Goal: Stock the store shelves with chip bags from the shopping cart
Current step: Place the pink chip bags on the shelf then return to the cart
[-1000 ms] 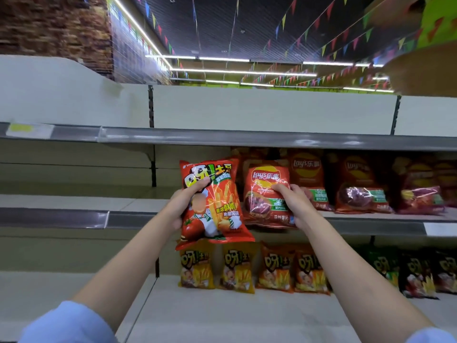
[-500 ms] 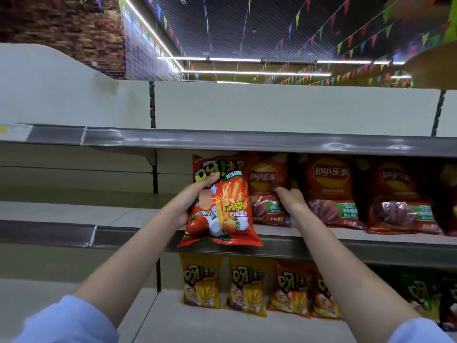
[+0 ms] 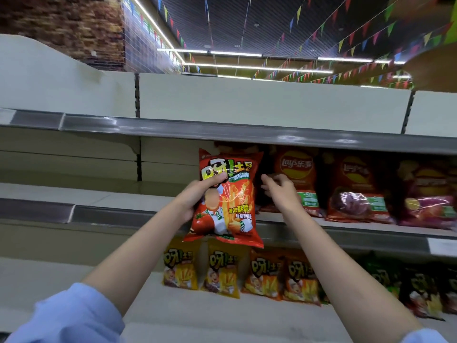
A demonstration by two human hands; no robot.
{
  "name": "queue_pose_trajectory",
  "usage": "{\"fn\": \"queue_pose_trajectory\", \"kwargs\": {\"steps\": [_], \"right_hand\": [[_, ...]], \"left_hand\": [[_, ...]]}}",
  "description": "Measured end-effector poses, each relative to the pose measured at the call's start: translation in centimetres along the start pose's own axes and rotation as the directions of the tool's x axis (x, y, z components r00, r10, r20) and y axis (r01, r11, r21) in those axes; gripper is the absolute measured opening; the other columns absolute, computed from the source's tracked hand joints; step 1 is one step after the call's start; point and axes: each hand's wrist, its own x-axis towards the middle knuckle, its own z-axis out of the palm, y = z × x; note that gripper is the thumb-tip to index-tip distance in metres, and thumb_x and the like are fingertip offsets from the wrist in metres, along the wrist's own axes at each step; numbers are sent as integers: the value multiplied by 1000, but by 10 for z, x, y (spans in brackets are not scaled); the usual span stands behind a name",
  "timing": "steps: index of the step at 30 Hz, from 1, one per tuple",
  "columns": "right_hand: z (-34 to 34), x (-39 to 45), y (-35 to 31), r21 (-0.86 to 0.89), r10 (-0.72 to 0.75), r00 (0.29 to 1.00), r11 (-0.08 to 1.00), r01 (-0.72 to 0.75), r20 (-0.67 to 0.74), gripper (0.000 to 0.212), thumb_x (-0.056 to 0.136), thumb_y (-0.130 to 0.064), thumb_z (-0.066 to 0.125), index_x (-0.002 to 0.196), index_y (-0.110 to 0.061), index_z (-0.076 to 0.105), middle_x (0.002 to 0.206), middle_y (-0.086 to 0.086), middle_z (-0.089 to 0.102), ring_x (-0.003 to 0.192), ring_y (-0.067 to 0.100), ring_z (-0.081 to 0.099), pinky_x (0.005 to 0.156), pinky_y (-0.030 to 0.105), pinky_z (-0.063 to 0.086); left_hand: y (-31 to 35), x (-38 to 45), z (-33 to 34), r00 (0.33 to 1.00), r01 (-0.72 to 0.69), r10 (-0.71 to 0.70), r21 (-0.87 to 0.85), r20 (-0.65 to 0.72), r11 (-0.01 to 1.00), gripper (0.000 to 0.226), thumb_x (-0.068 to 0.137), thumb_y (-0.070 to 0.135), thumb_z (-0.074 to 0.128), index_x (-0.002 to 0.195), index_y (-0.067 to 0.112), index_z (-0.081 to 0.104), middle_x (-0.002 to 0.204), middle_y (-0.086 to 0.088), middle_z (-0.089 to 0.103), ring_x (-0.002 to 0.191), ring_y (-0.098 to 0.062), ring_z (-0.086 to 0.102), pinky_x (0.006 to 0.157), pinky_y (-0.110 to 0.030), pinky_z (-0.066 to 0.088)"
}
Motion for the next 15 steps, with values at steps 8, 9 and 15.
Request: {"fn": "queue_pose_trajectory", "kwargs": {"steps": [8, 9, 15], "right_hand": [[-90, -53, 10, 180, 40, 905, 975, -128, 424, 67, 84, -61, 51, 134, -17, 44, 123, 2, 63, 106, 15, 63, 85, 30, 52], [-102, -59, 14, 173, 72, 895, 971, -163, 440, 82, 75, -66, 59, 139, -19, 38, 130, 4, 60, 112, 19, 61, 94, 38, 50], [-187, -98, 48, 105, 144, 912, 974, -198, 385, 88, 63, -56, 73, 137, -25, 37, 124, 2, 63, 109, 22, 64, 99, 50, 48]], "left_hand": [[-12, -24, 100, 998, -30, 32, -45, 49, 999, 50, 72, 35, 75, 115, 13, 62, 99, -8, 74, 84, -24, 72, 70, -32, 58], [-14, -27, 113, 998, -38, 41, -44, 54, 998, 52, 71, 34, 75, 117, 13, 62, 100, -8, 74, 86, -24, 72, 73, -33, 58], [-38, -43, 206, 988, -3, 9, -37, 155, 999, 62, 66, 38, 76, 121, 14, 60, 104, -8, 73, 94, -26, 71, 82, -38, 57]]}}
